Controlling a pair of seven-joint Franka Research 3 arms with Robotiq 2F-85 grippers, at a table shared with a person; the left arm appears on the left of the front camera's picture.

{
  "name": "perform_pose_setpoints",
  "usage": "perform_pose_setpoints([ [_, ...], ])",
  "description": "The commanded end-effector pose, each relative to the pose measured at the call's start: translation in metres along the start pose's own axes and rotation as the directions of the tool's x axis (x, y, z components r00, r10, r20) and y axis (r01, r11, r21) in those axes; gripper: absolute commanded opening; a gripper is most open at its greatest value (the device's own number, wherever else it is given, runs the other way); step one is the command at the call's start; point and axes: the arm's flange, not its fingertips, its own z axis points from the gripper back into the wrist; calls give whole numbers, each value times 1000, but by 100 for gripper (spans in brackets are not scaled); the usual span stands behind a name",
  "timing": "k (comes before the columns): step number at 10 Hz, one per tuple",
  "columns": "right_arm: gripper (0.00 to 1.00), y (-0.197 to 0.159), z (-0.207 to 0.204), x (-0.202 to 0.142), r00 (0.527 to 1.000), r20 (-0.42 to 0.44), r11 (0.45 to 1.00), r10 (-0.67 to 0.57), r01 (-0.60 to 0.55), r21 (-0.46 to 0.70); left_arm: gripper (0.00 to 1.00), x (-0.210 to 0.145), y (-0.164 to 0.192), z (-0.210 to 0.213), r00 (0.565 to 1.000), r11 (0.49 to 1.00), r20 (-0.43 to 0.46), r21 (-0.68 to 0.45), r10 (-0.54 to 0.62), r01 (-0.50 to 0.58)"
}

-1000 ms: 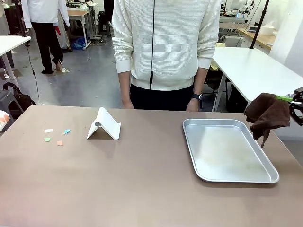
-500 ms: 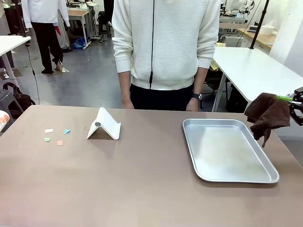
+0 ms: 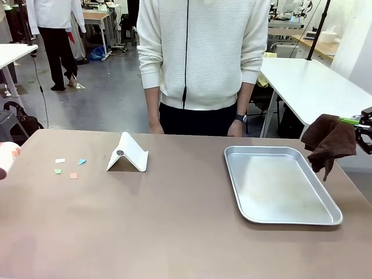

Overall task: Clean the surface of the table.
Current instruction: Clean the area not pointed to by the person.

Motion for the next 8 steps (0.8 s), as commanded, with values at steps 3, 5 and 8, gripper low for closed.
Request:
perform_pose_setpoints([
  [3,6,4,1,-5,1000,-11,1000,6,-6,5,21,1,-16,-40,956,986,271,89,110,-139],
  [5,6,4,1,-5,1000,-11,1000,6,-6,5,21,5,-19,-53,910,971,397,145,117,-188],
  [8,6,4,1,-5,1000,-11,1000,6,-6,5,21,12,-22,-66,917,941,370,229,152,-249],
])
